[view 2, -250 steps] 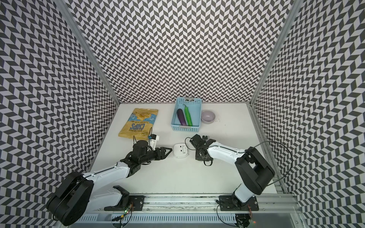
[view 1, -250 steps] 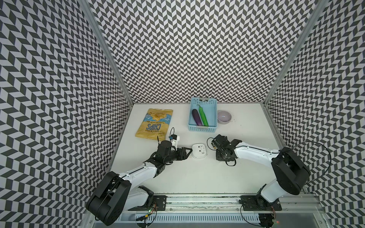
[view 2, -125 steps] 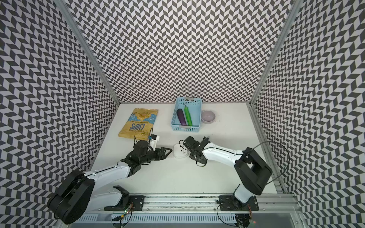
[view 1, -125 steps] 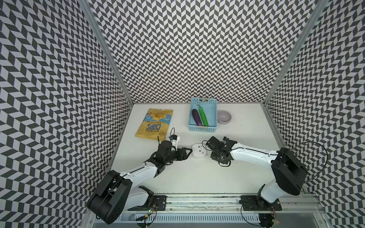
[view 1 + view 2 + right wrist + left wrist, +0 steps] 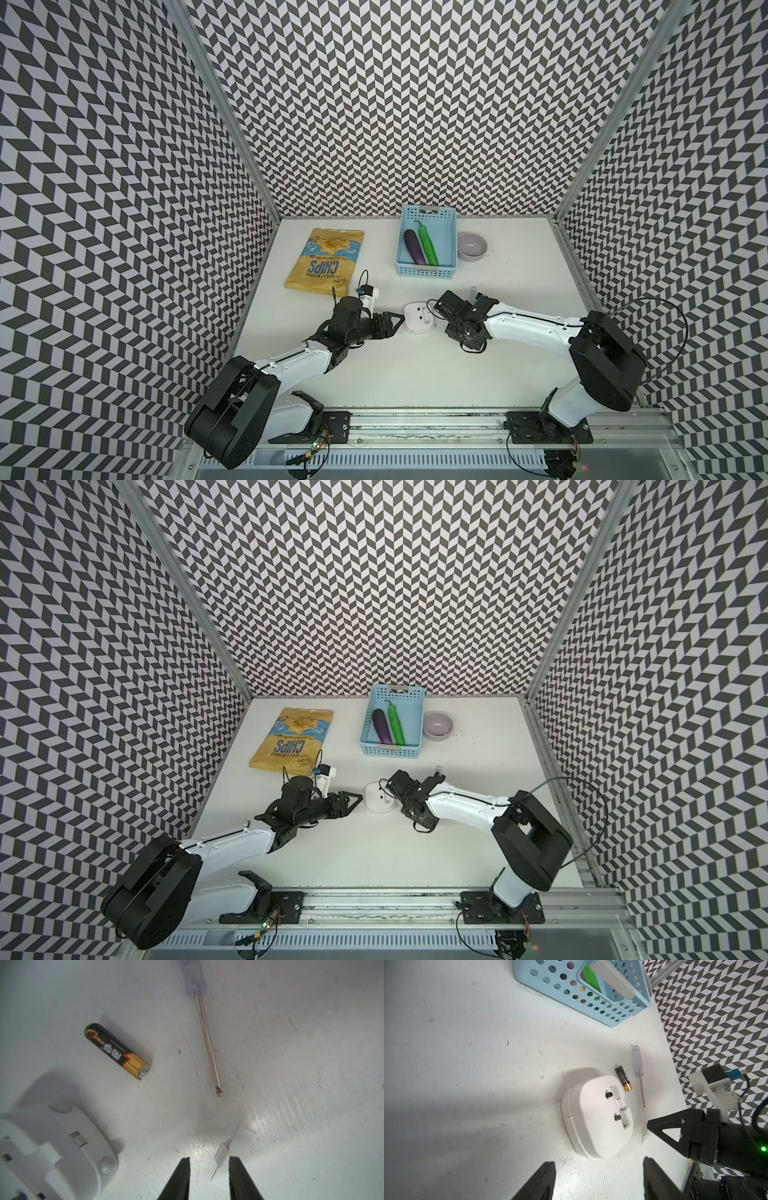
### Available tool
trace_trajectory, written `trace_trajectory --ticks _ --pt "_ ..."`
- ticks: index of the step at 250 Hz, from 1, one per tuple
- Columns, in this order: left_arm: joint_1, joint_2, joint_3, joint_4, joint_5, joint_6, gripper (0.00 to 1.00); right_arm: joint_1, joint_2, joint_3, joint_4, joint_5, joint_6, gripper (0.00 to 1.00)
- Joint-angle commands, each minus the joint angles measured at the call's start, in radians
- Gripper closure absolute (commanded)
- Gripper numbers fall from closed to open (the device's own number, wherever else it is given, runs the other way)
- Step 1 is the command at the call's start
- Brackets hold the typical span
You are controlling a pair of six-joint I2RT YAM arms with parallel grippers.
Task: Remove the battery from the alarm
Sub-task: Pick up the cover from the center of the board.
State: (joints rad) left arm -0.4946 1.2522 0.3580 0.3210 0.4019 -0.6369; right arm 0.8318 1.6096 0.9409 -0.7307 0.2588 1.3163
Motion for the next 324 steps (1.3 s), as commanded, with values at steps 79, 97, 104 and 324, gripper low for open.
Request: trace_trajectory --ticks 79,97,104,324 --pt "0.005 -0.007 -0.018 0.012 0.012 0.023 0.34 0.012 0.052 -0.037 0.063 -0.015 0.021 0.76" --pt "0.006 -0.010 -0.019 0.007 0.009 0.026 0.34 0.014 0.052 -0.046 0.070 -0.017 0.022 0.80" --pt "0.006 -0.012 -0.019 0.006 0.008 0.026 0.34 0.013 0.051 -0.049 0.069 -0.019 0.024 0.82" --pt "0.026 -0.219 -0.122 0.338 0.148 -0.100 0.20 -0.081 -0.423 -0.206 0.631 -0.253 -0.390 0.97"
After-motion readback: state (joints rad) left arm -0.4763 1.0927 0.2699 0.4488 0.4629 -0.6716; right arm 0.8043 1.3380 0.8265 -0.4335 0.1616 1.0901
